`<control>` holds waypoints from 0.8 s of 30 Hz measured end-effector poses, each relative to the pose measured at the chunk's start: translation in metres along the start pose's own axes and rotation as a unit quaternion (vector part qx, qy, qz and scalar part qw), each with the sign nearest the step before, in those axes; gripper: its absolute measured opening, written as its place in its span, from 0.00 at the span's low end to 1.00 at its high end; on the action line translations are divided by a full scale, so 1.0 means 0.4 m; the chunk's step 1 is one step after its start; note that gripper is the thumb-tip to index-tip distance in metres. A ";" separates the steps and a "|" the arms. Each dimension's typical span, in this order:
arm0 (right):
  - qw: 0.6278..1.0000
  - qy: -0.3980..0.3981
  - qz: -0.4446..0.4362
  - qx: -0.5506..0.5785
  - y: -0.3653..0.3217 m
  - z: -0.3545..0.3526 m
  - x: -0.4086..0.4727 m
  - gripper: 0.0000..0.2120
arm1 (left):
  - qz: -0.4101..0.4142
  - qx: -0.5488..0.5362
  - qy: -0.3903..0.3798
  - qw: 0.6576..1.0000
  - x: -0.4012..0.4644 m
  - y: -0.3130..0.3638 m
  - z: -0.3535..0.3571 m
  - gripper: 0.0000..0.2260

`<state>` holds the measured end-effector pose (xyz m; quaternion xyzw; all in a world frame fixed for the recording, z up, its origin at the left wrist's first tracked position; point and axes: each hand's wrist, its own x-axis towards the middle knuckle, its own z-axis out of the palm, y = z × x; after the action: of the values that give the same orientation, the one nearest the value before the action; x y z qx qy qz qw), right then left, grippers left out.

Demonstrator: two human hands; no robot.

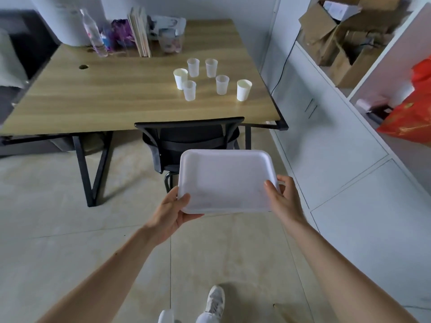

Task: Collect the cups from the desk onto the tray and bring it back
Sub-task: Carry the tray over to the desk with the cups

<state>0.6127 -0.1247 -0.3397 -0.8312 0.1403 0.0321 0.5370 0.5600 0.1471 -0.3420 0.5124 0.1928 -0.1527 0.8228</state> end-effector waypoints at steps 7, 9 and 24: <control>0.999 -0.023 -0.038 -0.017 -0.078 0.067 0.157 0.16 | 0.022 -0.021 0.023 0.999 0.091 0.083 -0.018 0.12; 0.999 -0.034 -0.040 -0.007 -0.090 0.086 0.189 0.14 | 0.029 -0.019 0.023 0.999 0.111 0.106 -0.024 0.12; 0.998 -0.033 -0.045 0.019 -0.293 0.348 0.424 0.12 | 0.044 -0.018 0.022 0.999 0.344 0.377 -0.208 0.13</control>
<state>0.8201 0.0121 -0.3292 -0.8250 0.0852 0.0326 0.5577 0.7354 0.2793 -0.3222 0.5089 0.1913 -0.1018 0.8331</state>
